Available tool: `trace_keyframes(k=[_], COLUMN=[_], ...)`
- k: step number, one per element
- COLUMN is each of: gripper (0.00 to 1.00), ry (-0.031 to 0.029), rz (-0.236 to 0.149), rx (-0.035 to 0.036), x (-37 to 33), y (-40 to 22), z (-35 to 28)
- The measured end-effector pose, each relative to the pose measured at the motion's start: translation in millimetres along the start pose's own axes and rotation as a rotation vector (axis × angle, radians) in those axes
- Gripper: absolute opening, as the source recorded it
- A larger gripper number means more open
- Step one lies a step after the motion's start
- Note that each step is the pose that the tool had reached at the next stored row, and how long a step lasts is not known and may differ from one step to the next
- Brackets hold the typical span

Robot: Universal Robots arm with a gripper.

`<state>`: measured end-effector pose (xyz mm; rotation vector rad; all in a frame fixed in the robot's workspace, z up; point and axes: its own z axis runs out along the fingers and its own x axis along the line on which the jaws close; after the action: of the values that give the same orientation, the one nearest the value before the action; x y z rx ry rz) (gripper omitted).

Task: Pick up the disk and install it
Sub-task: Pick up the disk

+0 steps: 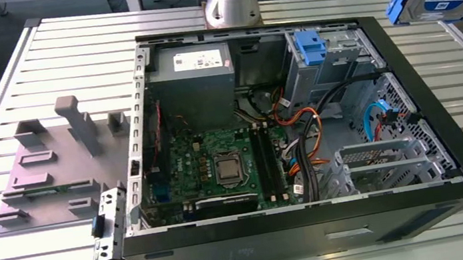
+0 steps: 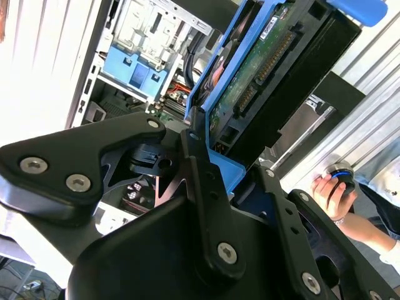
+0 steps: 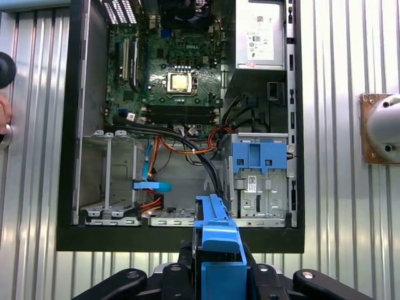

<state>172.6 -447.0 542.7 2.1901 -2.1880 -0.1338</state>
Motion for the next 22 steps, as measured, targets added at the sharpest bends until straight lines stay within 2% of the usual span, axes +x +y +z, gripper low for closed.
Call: trace_keyframes(k=[22], gripper=[0.37], ry=[0.0], rz=[0.0], rx=[0.0], x=[5.6], y=[-0.1], z=[0.6])
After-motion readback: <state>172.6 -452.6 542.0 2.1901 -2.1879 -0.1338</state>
